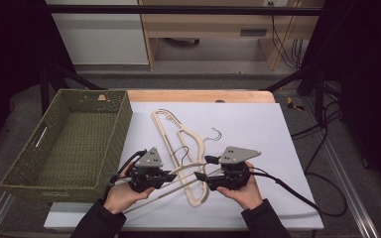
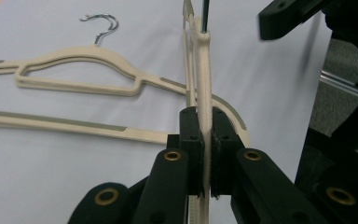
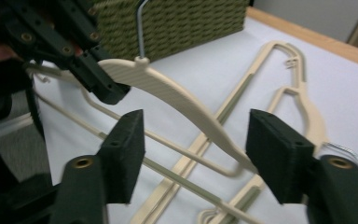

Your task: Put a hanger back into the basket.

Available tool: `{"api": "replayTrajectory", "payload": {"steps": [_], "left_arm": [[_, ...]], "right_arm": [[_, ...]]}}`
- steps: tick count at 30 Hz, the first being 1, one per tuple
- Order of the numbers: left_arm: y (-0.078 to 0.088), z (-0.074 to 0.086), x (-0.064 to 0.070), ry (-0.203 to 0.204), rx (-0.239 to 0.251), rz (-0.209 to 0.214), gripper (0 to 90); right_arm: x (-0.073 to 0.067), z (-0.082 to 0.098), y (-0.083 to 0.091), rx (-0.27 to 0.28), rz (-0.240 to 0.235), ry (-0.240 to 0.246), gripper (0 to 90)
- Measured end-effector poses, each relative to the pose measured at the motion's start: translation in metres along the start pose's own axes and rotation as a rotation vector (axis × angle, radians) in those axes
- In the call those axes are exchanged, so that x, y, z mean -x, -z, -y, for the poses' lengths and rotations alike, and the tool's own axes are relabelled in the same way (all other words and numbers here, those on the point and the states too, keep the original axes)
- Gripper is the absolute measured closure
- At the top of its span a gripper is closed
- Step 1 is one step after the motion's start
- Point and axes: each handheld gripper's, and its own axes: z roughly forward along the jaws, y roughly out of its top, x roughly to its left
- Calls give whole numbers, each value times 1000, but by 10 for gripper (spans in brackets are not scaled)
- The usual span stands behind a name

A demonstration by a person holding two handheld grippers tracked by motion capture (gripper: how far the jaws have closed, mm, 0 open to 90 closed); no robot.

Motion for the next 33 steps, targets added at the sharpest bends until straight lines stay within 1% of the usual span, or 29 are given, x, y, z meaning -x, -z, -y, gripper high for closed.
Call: {"api": "replayTrajectory", "payload": {"steps": [2,3,5,7,8,10,11,14,16,18,19,22,24,26,27,28,29,31,33], "left_arm": [[5,1,-2,23,25,-14,859],[8,1,-2,30,35,-28,859],[14,0,-1,34,55,-61,859],[20,-1,1,38,84,-79,859],[24,-1,1,41,101,-88,859],[32,-3,2,49,134,-101,859],[37,-4,3,52,153,-113,859],[55,-9,2,57,196,-147,859],[65,-11,1,59,221,-160,858],[78,-14,-1,60,249,-174,859],[83,-16,-2,60,256,-179,859],[102,-25,-5,51,280,-215,859],[113,-30,-7,49,294,-228,859],[123,-35,-11,41,305,-238,859],[128,-38,-14,41,312,-247,859],[132,-40,-17,35,308,-251,859],[136,-41,-20,26,307,-259,859],[142,-44,-28,31,301,-274,859],[149,-46,-37,35,294,-290,859]], "right_arm": [[6,2,9,33,26,-29,285],[10,3,13,48,39,-48,258],[17,6,21,77,64,-78,230],[24,10,29,95,83,-107,218],[27,12,33,99,88,-124,206],[32,16,39,108,105,-142,193],[34,18,42,106,121,-151,188],[40,23,50,112,168,-162,165],[43,27,54,122,182,-180,150],[45,30,57,121,211,-190,135],[46,32,59,117,233,-187,132],[49,35,66,131,247,-195,120],[49,36,68,140,262,-209,111],[51,38,72,146,271,-207,107],[50,38,74,140,277,-208,103],[50,38,75,137,292,-201,103],[50,39,76,134,293,-193,102],[50,40,78,138,289,-200,100],[51,41,79,140,298,-203,97]]}}
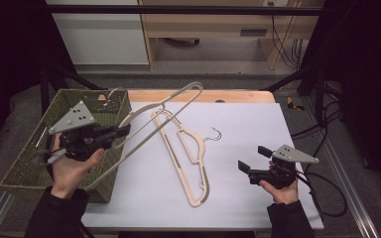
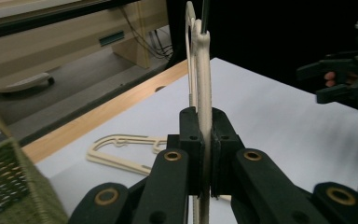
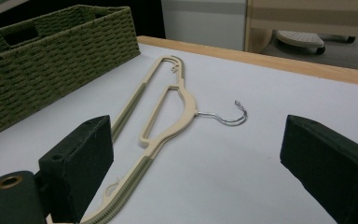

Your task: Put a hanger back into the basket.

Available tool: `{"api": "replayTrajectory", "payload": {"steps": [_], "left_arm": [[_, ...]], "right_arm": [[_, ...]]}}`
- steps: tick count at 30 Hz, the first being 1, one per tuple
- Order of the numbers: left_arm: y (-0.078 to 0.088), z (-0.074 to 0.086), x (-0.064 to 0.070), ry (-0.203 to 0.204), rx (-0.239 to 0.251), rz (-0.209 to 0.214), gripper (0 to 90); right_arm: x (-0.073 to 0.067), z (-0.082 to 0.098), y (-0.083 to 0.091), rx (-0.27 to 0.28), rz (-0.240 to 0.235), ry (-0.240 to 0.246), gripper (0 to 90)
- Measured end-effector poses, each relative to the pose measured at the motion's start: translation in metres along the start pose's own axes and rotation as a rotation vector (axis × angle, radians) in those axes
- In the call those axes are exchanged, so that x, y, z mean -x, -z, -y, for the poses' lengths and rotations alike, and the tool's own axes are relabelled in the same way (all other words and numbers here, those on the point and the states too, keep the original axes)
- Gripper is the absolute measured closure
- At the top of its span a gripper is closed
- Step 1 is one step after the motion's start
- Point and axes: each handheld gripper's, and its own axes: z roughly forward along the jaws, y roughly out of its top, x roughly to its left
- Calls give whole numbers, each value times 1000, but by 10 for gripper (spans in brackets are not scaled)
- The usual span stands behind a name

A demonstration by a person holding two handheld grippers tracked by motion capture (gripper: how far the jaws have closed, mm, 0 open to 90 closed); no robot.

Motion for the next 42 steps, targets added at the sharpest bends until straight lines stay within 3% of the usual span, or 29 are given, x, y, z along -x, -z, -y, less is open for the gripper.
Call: {"api": "replayTrajectory", "payload": {"steps": [7,12,23,30,42], "left_arm": [[16,-1,-44,49,-14,-58,859],[26,6,-73,54,-15,-90,859],[39,41,-128,104,-47,-137,859],[47,64,-144,117,-52,-150,858],[51,99,-169,144,-110,-169,858]], "right_arm": [[4,1,3,13,7,-18,83],[4,2,2,5,15,-23,75],[6,2,2,12,22,-22,65],[5,3,1,9,11,-27,64],[5,4,-2,0,9,-22,62]]}}
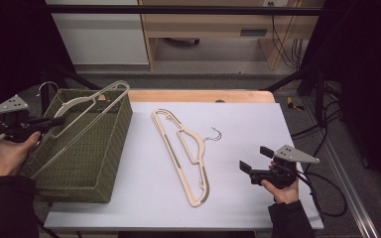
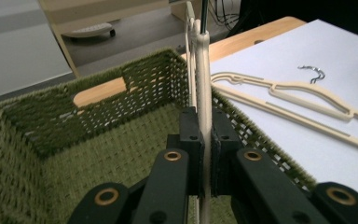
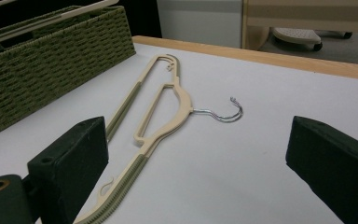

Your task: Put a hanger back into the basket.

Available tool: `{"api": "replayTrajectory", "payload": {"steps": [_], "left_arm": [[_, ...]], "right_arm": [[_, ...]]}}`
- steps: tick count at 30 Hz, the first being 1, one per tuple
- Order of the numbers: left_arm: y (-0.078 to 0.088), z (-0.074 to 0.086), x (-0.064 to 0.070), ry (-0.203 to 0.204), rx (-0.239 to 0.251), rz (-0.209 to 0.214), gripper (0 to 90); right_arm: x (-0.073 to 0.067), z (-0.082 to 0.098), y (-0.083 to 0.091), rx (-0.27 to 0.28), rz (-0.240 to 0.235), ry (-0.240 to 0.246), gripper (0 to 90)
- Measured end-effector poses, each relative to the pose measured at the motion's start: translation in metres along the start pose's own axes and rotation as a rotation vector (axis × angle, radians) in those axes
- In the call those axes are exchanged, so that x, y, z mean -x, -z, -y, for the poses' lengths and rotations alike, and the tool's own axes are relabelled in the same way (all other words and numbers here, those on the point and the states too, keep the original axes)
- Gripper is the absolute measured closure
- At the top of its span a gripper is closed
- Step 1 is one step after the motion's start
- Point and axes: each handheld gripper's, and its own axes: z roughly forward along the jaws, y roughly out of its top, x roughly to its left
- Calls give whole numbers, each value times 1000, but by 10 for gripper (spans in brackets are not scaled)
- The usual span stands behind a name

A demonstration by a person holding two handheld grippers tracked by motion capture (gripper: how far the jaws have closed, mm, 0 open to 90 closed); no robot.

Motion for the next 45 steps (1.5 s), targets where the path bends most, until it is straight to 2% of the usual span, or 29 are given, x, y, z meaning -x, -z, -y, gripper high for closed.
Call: {"api": "replayTrajectory", "payload": {"steps": [4,11,14,19,22,27,30,31,36,45], "left_arm": [[-3,8,-8,25,-21,-6,859],[-18,27,-15,75,-101,-20,858],[-28,37,-16,105,-127,-20,858],[-41,48,-15,131,-151,-41,855],[-47,50,-14,141,-161,-65,850],[-47,55,-20,190,-159,-135,832],[-48,56,-22,201,-182,-192,816],[-47,57,-25,201,-207,-228,798],[-45,60,-31,242,-225,-264,696],[-43,61,-31,255,-229,-309,526]], "right_arm": [[0,0,0,1,-1,0,62],[0,1,-1,-3,-4,-2,61],[0,1,-1,-6,-3,-1,61],[0,1,-1,-10,-5,5,61],[0,1,0,-8,-9,2,61],[-1,1,-1,-9,-8,0,61],[-1,1,-2,-9,-6,1,61],[-1,1,-2,-11,-7,0,61],[-1,1,-3,-11,-9,1,61],[-2,1,-2,-8,-14,0,62]]}}
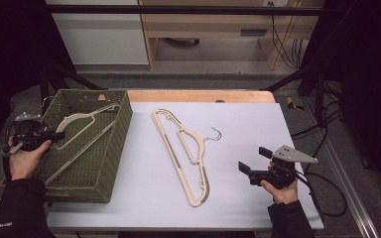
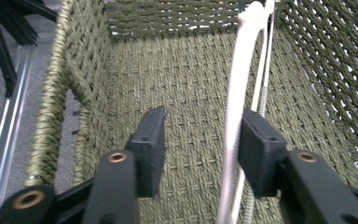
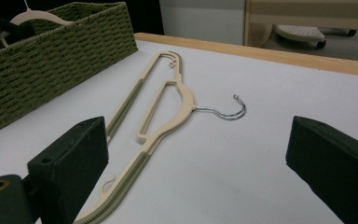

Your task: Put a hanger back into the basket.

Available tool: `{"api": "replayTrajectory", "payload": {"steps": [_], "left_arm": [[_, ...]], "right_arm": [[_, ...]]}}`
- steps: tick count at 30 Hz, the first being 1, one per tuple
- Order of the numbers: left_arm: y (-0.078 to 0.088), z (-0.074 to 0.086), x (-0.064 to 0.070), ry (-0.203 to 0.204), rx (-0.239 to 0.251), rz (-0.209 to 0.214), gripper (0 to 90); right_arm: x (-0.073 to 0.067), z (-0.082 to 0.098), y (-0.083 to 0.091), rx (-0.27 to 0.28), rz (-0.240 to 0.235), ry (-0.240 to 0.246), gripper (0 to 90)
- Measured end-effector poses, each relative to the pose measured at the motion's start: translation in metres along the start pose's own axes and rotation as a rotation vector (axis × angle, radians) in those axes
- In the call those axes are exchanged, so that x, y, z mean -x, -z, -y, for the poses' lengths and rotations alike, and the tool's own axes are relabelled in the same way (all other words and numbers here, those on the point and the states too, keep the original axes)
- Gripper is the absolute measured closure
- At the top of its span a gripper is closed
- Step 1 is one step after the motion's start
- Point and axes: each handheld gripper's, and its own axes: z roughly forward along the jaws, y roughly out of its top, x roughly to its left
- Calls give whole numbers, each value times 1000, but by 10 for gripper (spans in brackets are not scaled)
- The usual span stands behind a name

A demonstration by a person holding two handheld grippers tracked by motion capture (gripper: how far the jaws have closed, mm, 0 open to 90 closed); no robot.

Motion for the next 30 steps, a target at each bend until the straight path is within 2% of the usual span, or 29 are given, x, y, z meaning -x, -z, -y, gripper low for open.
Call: {"api": "replayTrajectory", "payload": {"steps": [3,4,7,9,13,19,23,24,25,29,30], "left_arm": [[6,1,2,-14,25,-12,475],[11,2,4,-13,60,-9,465],[23,2,8,-18,117,0,433],[34,2,12,-24,155,22,397],[52,2,27,-35,244,94,320],[70,2,63,-87,333,207,193],[75,2,94,-121,384,289,123],[76,1,103,-132,401,320,118],[76,1,109,-138,407,337,112],[75,2,141,-156,423,401,86],[74,4,150,-172,421,417,85]], "right_arm": [[0,0,0,0,1,3,62],[-1,0,0,1,0,-1,62],[0,0,0,1,-1,0,63],[-1,0,-1,-1,-1,0,63],[-3,-1,-1,-1,-2,1,63],[-6,-4,-3,4,-10,10,69],[-8,-7,-6,1,-13,15,72],[-9,-8,-7,3,-6,6,72],[-10,-8,-8,1,-9,14,70],[-12,-10,-14,3,2,-6,64],[-12,-11,-15,4,-2,-13,64]]}}
